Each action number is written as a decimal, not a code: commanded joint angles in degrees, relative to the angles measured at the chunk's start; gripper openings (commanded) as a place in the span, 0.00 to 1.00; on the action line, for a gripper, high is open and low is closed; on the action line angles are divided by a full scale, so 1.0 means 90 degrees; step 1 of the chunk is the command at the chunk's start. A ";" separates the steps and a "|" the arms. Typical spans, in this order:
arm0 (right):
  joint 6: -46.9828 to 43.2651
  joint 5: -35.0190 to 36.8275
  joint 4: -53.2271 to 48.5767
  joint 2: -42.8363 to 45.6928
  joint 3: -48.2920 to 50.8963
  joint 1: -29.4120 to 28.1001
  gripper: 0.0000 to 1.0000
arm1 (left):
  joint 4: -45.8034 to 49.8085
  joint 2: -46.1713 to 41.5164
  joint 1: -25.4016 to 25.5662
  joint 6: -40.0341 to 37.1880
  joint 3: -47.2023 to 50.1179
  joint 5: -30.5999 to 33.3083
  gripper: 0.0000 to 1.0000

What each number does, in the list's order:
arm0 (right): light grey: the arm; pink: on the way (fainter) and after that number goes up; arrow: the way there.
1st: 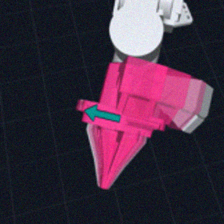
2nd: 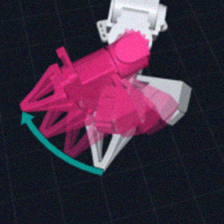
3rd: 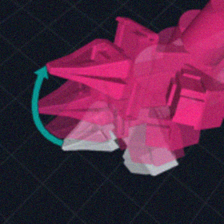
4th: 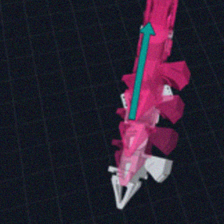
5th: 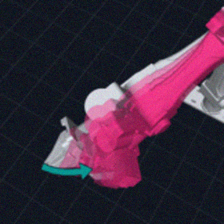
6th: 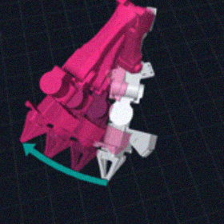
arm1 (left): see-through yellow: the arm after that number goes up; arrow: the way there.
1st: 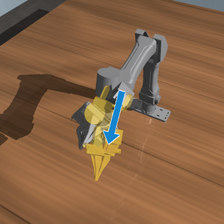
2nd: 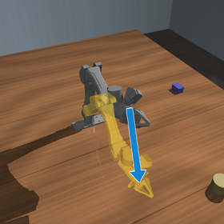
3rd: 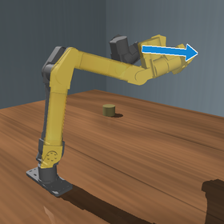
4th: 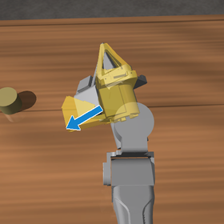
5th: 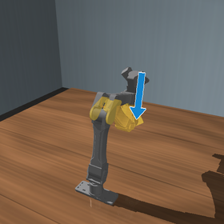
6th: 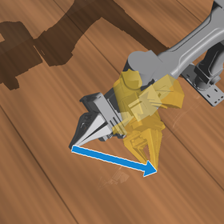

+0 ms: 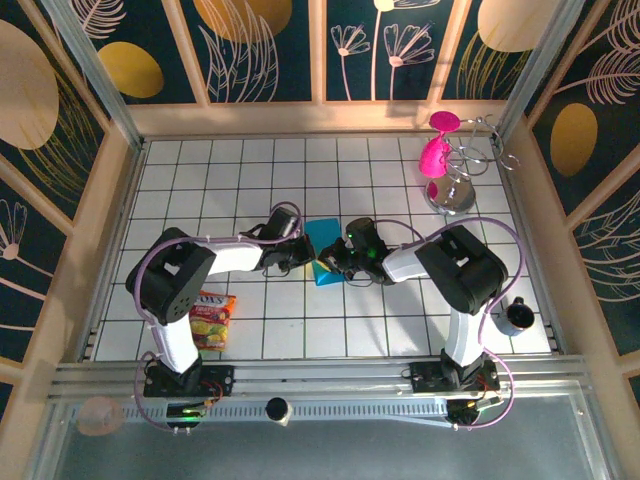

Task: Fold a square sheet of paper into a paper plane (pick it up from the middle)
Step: Fold the triangle a second time at the center of the table.

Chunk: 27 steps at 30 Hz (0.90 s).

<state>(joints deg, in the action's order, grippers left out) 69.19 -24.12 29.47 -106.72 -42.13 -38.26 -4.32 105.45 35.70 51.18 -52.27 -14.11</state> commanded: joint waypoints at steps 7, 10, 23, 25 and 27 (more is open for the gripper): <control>-0.0762 -0.0039 -0.0498 0.0967 0.0024 0.0226 0.00 | 0.0802 0.0220 0.0052 -0.0315 -0.0178 0.0415 0.00; -0.1238 0.0052 -0.0914 0.0900 -0.0079 0.0238 0.00 | 0.0802 0.0226 0.0049 -0.0343 -0.0207 0.0401 0.00; -0.1686 0.0201 -0.1413 0.0336 -0.0379 0.0275 0.00 | 0.0929 0.0268 0.0048 -0.0452 -0.0345 0.0396 0.00; -0.1634 0.0313 -0.1479 0.0312 -0.0325 0.0267 0.00 | 0.0948 0.0271 0.0046 -0.0452 -0.0479 0.0411 0.00; -0.1558 0.0435 -0.1539 0.0304 -0.0267 0.0268 0.00 | 0.0948 0.0287 0.0047 -0.0461 -0.0543 0.0423 0.00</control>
<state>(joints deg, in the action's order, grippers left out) 55.79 -23.03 18.06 -103.07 -44.27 -36.10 0.91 106.43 36.03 47.99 -55.92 -12.08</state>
